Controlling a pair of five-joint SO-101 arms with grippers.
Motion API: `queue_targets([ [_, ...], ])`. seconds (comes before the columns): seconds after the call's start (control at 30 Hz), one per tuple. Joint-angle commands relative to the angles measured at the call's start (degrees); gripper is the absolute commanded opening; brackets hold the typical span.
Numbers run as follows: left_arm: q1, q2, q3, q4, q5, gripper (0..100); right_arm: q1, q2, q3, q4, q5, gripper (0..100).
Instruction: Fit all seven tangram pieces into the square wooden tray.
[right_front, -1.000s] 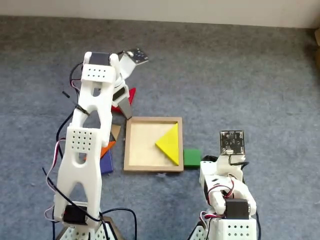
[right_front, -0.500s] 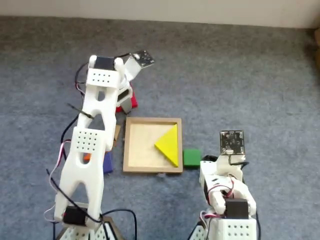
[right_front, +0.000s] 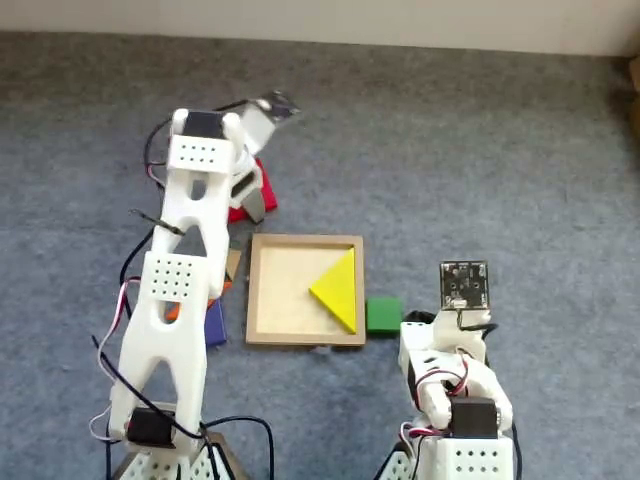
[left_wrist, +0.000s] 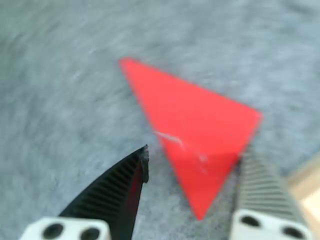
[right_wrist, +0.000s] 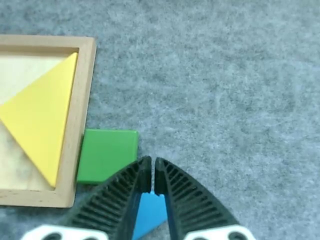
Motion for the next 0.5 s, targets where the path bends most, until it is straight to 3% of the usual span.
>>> queue_targets([
  [0.0, 1.19, -2.86, -3.82, -0.18, 9.32, 39, 0.57, -0.22, 5.14, -0.66, 0.62, 2.8],
  [0.3, 1.19, -3.21, -3.91, -2.99, 17.05, 39, 0.57, -0.22, 5.14, -0.66, 0.62, 2.8],
  [0.47, 1.10, -3.12, -3.91, -5.27, 17.76, 35, 0.57, -0.22, 5.14, -0.66, 0.62, 2.8],
])
